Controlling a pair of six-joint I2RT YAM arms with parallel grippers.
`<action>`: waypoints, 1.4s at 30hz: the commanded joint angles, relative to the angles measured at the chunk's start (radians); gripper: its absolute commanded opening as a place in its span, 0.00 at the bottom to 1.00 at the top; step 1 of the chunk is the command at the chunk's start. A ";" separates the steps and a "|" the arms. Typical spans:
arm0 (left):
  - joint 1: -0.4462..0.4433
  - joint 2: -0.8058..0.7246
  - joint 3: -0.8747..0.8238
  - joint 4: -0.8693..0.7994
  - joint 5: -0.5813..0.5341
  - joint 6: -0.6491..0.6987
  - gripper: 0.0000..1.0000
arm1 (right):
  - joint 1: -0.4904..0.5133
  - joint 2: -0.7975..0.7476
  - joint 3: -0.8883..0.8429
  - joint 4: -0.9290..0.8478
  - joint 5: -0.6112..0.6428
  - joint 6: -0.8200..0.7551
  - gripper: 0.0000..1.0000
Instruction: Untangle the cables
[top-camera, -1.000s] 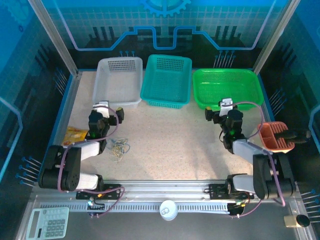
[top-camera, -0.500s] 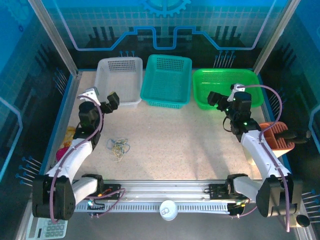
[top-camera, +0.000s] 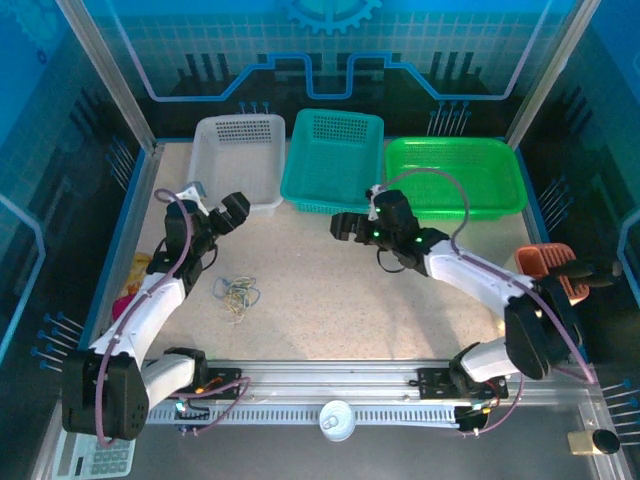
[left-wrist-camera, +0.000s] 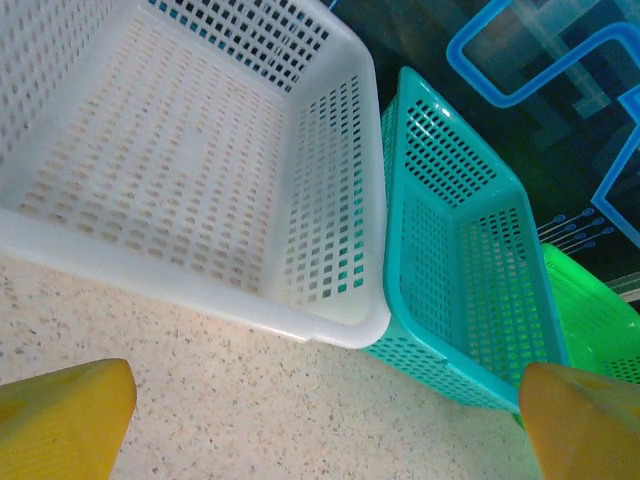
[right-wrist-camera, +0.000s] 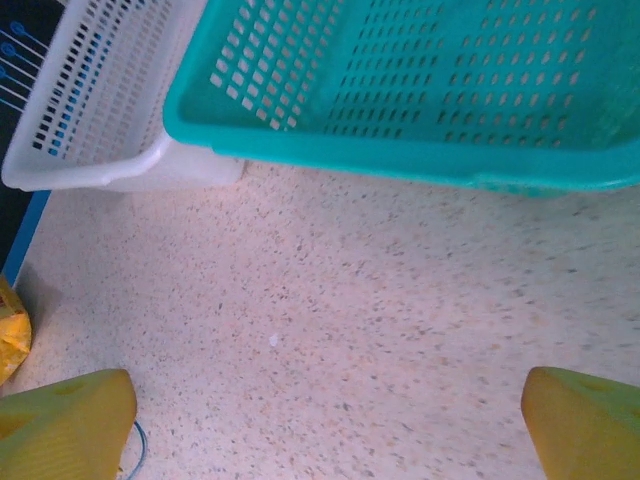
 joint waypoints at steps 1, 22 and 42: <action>-0.016 0.006 -0.003 -0.002 0.008 -0.021 0.99 | 0.031 0.076 0.067 0.055 0.045 0.093 1.00; -0.033 0.006 -0.022 0.035 -0.018 -0.008 0.99 | -0.071 0.268 0.138 0.222 0.079 0.241 1.00; -0.033 -0.063 -0.004 -0.106 -0.003 -0.016 0.99 | -0.121 0.143 0.046 0.261 -0.071 0.216 0.98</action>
